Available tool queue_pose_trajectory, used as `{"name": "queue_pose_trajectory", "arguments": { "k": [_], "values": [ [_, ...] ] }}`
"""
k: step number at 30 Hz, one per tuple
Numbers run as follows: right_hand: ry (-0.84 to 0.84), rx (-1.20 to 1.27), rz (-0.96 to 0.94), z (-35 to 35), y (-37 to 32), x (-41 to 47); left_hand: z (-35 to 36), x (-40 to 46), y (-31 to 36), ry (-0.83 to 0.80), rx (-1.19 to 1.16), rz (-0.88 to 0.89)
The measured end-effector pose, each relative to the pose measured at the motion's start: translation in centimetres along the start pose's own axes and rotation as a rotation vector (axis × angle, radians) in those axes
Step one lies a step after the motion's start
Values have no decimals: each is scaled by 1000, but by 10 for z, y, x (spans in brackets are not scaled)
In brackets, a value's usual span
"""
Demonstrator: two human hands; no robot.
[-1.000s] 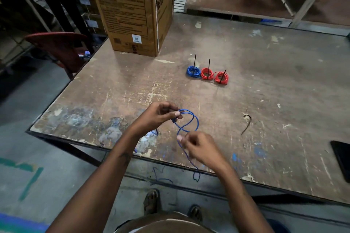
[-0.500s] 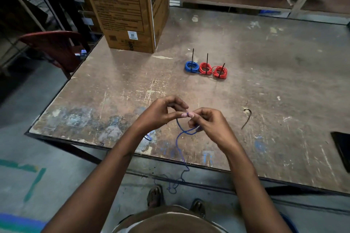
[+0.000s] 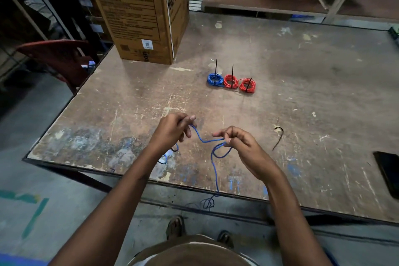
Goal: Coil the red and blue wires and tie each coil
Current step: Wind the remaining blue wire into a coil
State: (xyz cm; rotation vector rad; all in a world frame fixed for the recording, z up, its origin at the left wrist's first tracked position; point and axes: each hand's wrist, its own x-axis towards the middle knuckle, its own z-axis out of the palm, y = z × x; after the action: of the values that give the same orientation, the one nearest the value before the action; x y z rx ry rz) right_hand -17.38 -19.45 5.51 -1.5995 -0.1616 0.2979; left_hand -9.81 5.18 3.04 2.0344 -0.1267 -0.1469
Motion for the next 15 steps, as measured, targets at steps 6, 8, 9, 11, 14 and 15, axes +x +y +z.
{"name": "queue_pose_trajectory", "arguments": {
  "k": [6, 8, 9, 11, 14, 15],
  "values": [
    [40, -109, -6, 5, 6, 1, -7, 2, 51, -218, -350, 42],
    [111, -87, -39, 9, 2, 5, -10, -5, 75, -351, -351, 119],
    [110, -53, -51, 10, -3, 7, -12, -8, 85, -408, -361, 147],
    [67, 17, -103, 13, -16, 11, -14, -12, 102, -506, -372, 188],
    [56, 53, -207, 19, -37, 18, -18, -7, 116, -512, -320, 232],
    [84, 62, -211, 21, -42, 20, -19, -4, 117, -448, -293, 252]
  ]
}}
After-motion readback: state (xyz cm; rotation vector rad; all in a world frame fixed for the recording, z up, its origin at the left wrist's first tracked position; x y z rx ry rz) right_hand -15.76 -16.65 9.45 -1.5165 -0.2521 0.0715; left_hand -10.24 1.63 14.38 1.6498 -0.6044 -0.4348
